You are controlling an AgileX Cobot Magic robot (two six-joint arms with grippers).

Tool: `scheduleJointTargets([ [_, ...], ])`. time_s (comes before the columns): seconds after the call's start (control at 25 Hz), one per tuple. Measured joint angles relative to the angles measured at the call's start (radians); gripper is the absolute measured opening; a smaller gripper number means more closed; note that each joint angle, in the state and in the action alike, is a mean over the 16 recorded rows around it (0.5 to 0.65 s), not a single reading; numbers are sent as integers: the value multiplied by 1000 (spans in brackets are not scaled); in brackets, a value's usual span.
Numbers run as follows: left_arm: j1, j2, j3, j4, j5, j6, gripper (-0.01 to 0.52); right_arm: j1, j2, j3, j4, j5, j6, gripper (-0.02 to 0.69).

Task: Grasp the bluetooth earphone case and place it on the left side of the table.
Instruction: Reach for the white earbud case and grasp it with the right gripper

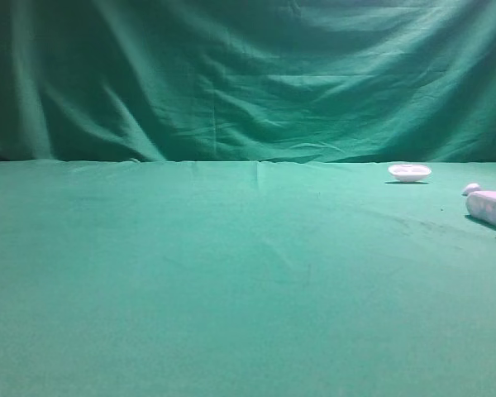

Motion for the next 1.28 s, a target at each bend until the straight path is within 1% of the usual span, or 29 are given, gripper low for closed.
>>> scheduleJointTargets([
  [0.52,0,0,0,0,0,0,0,0,0,0,2,-10,5,0],
  [0.84,0,0,0,0,0,0,0,0,1,-3,41,-149,36,0],
  [1.0,0,0,0,0,0,0,0,0,30,-42,71,-187,63,0],
  [1.16,0,0,0,0,0,0,0,0,109,-120,110,-175,93,0],
  [1.28,0,0,0,0,0,0,0,1,197,-193,129,-117,92,0],
])
